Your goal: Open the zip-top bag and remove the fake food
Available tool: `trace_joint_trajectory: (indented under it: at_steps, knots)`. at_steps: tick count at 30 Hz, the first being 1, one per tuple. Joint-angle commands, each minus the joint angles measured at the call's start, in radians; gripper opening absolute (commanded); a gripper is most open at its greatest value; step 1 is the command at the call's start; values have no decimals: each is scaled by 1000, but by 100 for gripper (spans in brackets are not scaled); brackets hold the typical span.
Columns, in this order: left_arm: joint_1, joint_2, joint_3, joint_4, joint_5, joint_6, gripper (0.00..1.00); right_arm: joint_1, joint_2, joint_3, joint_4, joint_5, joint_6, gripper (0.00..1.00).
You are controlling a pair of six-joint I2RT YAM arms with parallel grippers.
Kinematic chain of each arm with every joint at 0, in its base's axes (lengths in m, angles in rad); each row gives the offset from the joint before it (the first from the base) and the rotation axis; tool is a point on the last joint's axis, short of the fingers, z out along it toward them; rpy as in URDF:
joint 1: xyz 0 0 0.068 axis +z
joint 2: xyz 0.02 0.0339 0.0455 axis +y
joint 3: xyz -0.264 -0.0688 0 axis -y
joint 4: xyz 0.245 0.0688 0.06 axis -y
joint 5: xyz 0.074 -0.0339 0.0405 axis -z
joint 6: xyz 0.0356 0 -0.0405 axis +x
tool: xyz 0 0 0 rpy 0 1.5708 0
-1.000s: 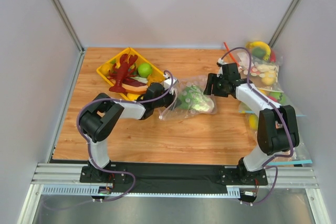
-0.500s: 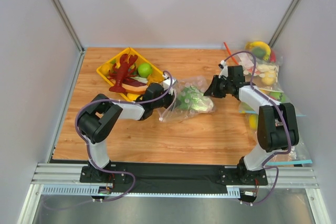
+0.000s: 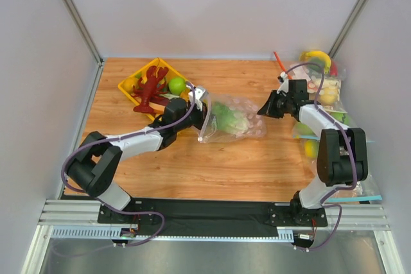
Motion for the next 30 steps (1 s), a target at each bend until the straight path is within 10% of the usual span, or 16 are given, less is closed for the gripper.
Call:
trace_joint_trajectory:
  at_steps: [1, 30]
  knots:
    - [8, -54, -17, -34, -29, 40, 0, -22, -44, 5, 32, 17, 18, 0]
    - [8, -675, -108, -544, -85, 67, 0, -45, 13, 203, -40, 253, 2, 0]
